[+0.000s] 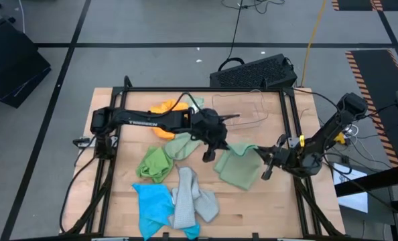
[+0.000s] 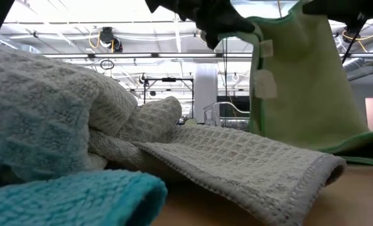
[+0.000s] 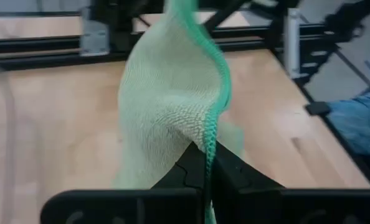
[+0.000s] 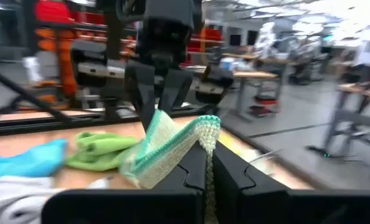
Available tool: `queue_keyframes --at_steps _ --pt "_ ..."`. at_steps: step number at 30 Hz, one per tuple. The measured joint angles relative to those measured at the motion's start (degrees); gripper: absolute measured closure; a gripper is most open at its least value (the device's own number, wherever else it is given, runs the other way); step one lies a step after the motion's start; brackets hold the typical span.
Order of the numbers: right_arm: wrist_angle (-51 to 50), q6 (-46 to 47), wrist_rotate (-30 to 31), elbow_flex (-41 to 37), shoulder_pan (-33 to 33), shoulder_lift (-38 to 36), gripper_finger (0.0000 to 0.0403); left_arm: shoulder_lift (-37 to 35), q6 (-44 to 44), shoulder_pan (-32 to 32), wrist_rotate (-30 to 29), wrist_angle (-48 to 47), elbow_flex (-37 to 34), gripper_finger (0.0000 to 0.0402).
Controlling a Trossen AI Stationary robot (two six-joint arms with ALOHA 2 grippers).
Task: Fold microfiber towels
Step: Fold the bottom light green microfiber towel
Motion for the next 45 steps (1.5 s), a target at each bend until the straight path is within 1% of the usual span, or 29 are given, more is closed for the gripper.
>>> queue_keyframes --at_steps 4,6,8,10,14,17,20,23,25,27,30,33,37,39,42,45 --pt "-0.14 6.22 -7.62 -1.82 0.0 0.19 0.0399 0.04 -0.77 -2.57 1.66 1.97 0.0 0.0389" --pt "-0.17 8.88 -9.62 -2.7 0.02 0.18 0.0399 0.04 -1.03 -4.0 1.98 3.77 0.0 0.0395" --pt "-0.2 11.37 -9.87 -3.76 0.02 0.19 0.0399 0.04 -1.11 -5.08 1.88 4.37 0.0 0.0397" --pt "-0.48 13.93 -9.9 -4.94 0.02 0.19 0.0399 0.04 -1.11 -5.69 -0.98 3.51 0.0 0.0393" --pt "-0.94 18.98 -9.9 -7.32 -0.26 0.19 0.0399 0.02 -1.31 -4.96 -9.05 -2.4 0.0 0.0388" --pt "-1.62 21.15 -9.85 -8.72 -1.1 0.19 0.0399 0.02 -1.31 -4.14 -12.82 -7.17 0.0 0.0396" --pt "-3.23 22.64 -9.89 -9.36 -3.33 0.19 0.0399 0.02 -3.05 -3.22 -15.92 -8.62 0.0 0.0394" --pt "-6.37 23.09 -9.87 -9.49 -5.56 0.21 0.0399 0.02 -3.58 -2.5 -16.8 -6.89 0.0 0.039" --pt "-7.77 22.87 -9.87 -9.49 -6.79 0.21 0.0399 0.02 -2.06 -2.4 -17.05 -5.55 0.0 0.0394" --pt "-9.66 22.88 -9.87 -9.49 -7.72 0.2 0.0399 0.02 -0.37 -2.52 -18.55 -3.87 0.0 0.0397" --pt "-11.45 22.86 -9.5 -9.49 -8.72 0.19 0.0399 0.02 4.59 -2.33 -21.49 -2.07 0.0 0.0391" --pt "-12.33 22.13 -9.35 -9.49 -10.11 0.21 0.0399 0.02 8.32 -1.44 -21.53 -1.06 0.0 0.0389" --pt "-12.06 21.36 -9.42 -9.49 -11.52 0.2 0.0399 0.02 7.43 0.07 -18.35 0.02 0.0 0.0397" --pt "-12.1 21.31 -9.42 -9.49 -11.97 0.21 0.0399 0.02 7.28 0.41 -18.13 -0.64 0.0 0.0392" --pt "-12.26 20.9 -9.42 -9.49 -12.9 0.21 0.0399 0.02 9.0 0.71 -20.02 -1.52 0.0 0.0388" --pt "-12.36 20.16 -9.4 -9.49 -14.12 0.21 0.0399 0.02 9.25 1.19 -22.46 -0.71 -0.39 0.0395"
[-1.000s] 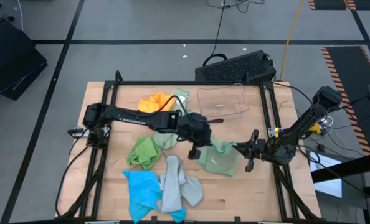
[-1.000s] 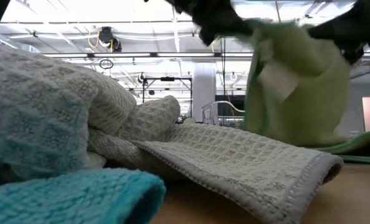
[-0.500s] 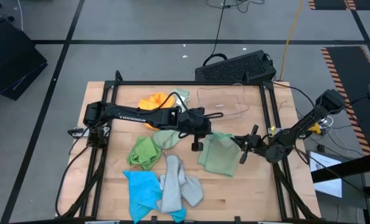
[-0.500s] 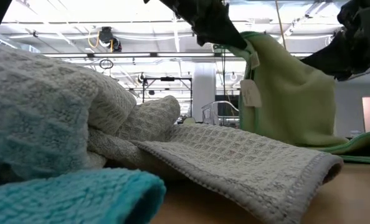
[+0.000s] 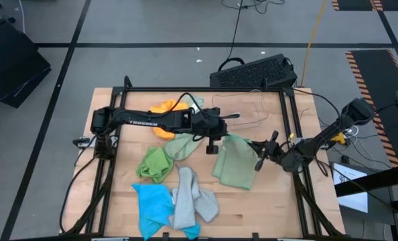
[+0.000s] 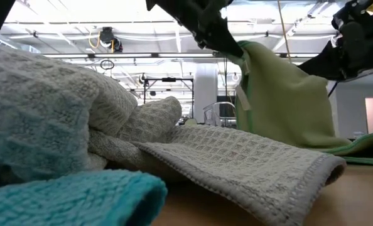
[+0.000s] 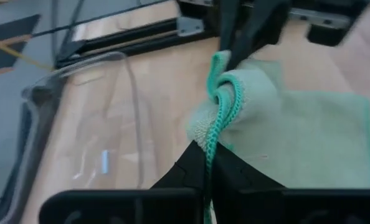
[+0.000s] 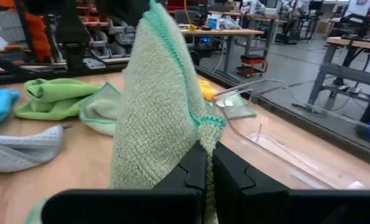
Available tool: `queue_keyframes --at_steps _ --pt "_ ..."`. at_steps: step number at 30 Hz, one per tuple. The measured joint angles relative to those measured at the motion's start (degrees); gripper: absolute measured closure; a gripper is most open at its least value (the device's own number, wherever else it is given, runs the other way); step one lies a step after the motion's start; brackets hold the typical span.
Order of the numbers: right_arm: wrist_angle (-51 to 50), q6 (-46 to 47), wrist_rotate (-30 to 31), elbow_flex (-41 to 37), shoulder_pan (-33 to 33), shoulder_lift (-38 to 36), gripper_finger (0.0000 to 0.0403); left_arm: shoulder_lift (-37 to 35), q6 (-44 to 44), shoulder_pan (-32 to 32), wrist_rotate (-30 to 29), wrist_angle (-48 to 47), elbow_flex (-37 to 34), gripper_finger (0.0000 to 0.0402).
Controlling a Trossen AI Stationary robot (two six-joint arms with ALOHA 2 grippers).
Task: Fold microfiber towels
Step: Fold the bottom light green microfiber towel
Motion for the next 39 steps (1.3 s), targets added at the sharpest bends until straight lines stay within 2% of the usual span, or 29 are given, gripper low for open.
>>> queue_keyframes --at_steps 3,5,13,19,25,31,39 --pt "0.07 -1.83 -0.01 0.0 -1.32 0.0 0.0399 0.0 -1.55 0.33 -0.06 0.8 -0.65 0.0396" --pt "0.21 -2.07 -0.01 0.0 -1.9 -0.02 0.0399 0.0 -3.44 0.21 -0.03 0.14 -0.7 0.0382" --pt "0.19 -2.27 -0.25 0.0 -4.3 0.0 0.0399 -0.43 -8.81 -0.55 -8.54 -5.84 -0.7 0.0257" --pt "-0.07 -2.27 -0.27 0.0 -6.17 -0.02 0.0399 -3.68 -9.71 -3.63 -11.48 -8.68 -0.7 0.0216" --pt "-0.64 -1.85 -0.49 0.0 -7.63 -0.02 0.0399 -3.68 -12.11 -8.55 -8.62 -13.24 -1.35 0.0231" --pt "-0.77 -1.85 -1.95 0.0 -8.82 0.02 0.0399 1.75 -13.55 -12.7 -8.04 -7.99 -4.86 0.0283" --pt "-0.68 -2.05 -1.99 0.0 -9.33 0.0 0.0399 8.65 -20.3 -12.86 -4.93 -5.44 -5.18 0.0351"
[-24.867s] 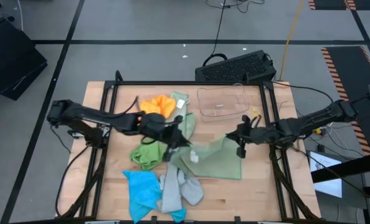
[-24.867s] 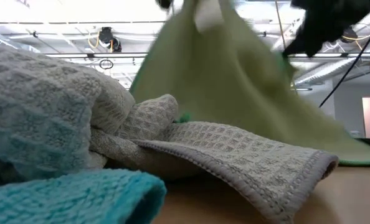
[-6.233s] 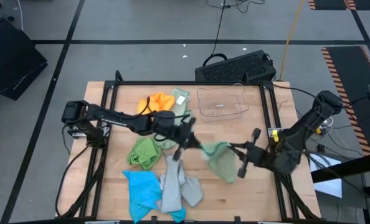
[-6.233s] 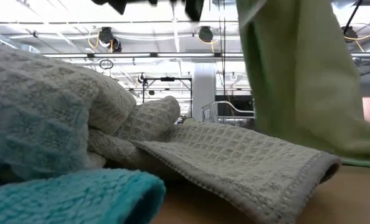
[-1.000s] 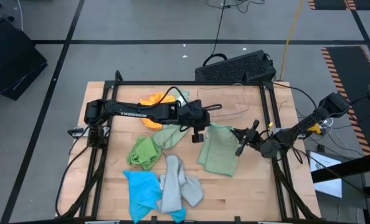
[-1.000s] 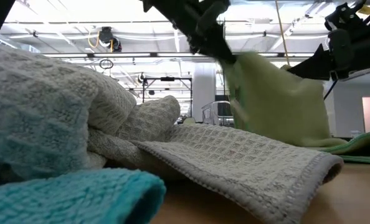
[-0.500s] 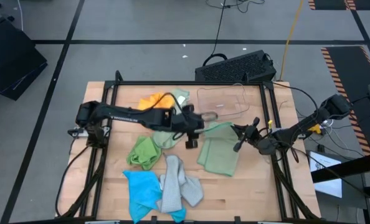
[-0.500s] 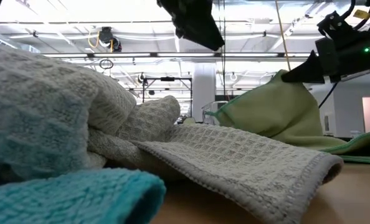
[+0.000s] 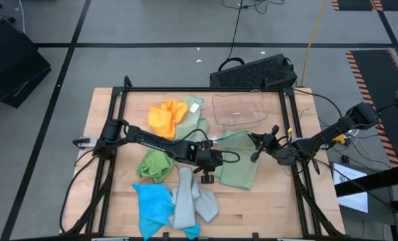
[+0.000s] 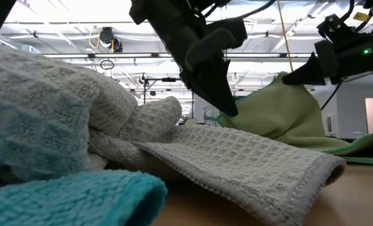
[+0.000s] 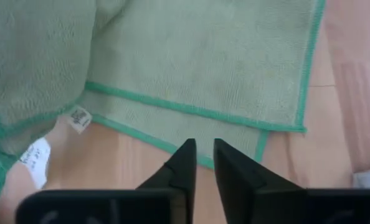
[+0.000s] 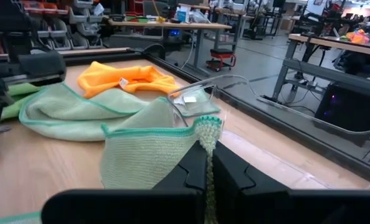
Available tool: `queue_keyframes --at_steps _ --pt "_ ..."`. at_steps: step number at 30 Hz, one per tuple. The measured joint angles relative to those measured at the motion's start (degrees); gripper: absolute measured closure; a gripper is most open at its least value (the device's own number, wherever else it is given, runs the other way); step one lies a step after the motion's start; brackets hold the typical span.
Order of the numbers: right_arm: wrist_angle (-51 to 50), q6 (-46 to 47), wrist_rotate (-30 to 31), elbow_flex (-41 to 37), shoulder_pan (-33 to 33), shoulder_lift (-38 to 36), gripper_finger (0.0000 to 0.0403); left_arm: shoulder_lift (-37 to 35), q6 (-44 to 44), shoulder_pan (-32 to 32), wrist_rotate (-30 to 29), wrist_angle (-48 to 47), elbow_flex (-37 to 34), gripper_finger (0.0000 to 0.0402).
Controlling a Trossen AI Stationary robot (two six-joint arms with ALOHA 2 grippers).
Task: Fold microfiber towels
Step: Fold the bottom light green microfiber towel
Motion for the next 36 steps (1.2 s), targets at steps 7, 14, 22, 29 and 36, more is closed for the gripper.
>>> queue_keyframes --at_steps 7,14,22,29,36 --pt "-0.38 -0.84 0.03 0.0 -0.02 0.0 0.0399 3.81 -3.58 -0.81 3.13 4.52 0.09 0.0396" --pt "-0.24 -3.23 0.03 0.0 -0.03 0.0 0.0399 7.49 -11.59 -0.86 3.09 5.17 0.05 0.0384" --pt "0.07 -4.94 0.11 0.0 -0.04 -0.09 0.0399 9.9 -18.85 -1.81 7.33 14.29 0.17 0.0398" --pt "0.21 -6.35 -0.05 0.0 -0.04 -0.26 0.0399 8.85 -18.04 -2.95 7.7 15.63 1.16 0.0382" --pt "0.1 -6.52 -3.01 0.0 -0.55 -0.74 0.0399 8.4 -2.9 -8.49 -3.82 15.03 4.31 0.0364"
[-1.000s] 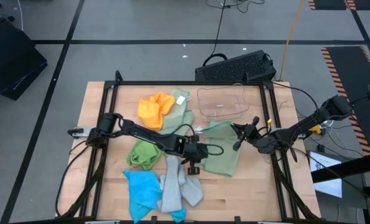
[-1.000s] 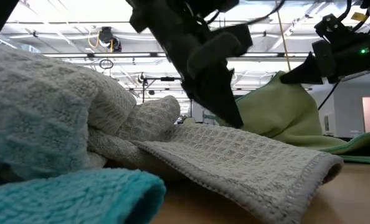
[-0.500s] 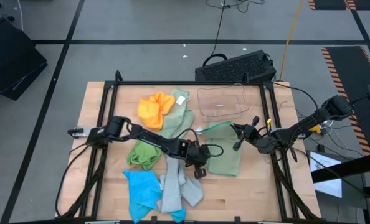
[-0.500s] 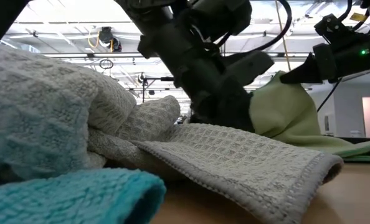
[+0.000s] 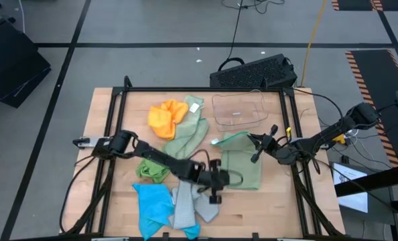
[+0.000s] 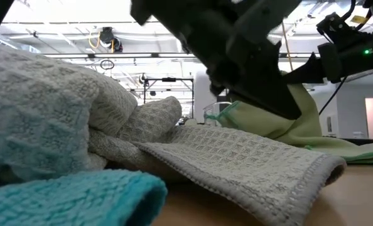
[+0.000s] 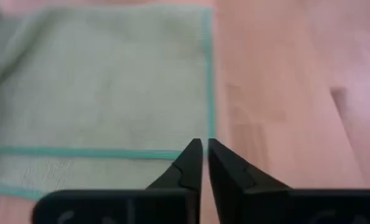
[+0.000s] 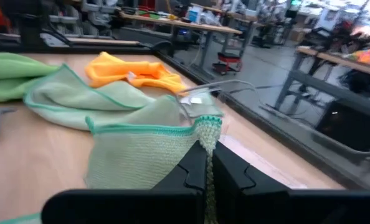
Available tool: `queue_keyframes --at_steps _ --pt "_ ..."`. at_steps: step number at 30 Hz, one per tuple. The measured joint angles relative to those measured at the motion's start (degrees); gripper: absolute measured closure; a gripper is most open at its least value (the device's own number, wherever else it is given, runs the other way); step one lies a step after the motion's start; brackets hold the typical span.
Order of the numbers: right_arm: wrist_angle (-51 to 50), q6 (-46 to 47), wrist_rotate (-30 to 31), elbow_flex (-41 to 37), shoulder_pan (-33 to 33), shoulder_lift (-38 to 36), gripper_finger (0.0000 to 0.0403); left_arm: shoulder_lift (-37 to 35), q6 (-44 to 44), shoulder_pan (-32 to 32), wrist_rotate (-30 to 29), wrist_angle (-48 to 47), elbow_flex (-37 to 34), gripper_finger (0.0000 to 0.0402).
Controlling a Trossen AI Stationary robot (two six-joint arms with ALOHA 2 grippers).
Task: Fold microfiber towels
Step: Fold the bottom light green microfiber towel
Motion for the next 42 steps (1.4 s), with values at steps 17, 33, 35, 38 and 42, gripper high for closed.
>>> queue_keyframes --at_steps 17,33,35,38,42 --pt "-1.04 5.63 -3.17 0.01 -3.33 -0.12 0.0399 4.87 25.41 -1.4 -2.57 4.99 0.04 0.0227" --pt "-1.82 5.85 -4.79 0.0 -7.15 -0.13 0.0399 4.63 33.07 0.11 4.85 6.1 0.04 0.0286" --pt "-1.85 5.87 -5.85 0.0 -7.54 -0.13 0.0399 4.63 33.17 0.21 5.92 5.96 0.04 0.0285" --pt "-1.82 5.89 -6.03 0.0 -7.8 -0.13 0.0399 4.63 33.13 0.33 4.11 5.87 0.04 0.0278" --pt "-1.81 5.93 -6.05 0.0 -7.8 -0.13 0.0399 5.28 33.43 0.92 4.15 6.29 0.11 0.0264"
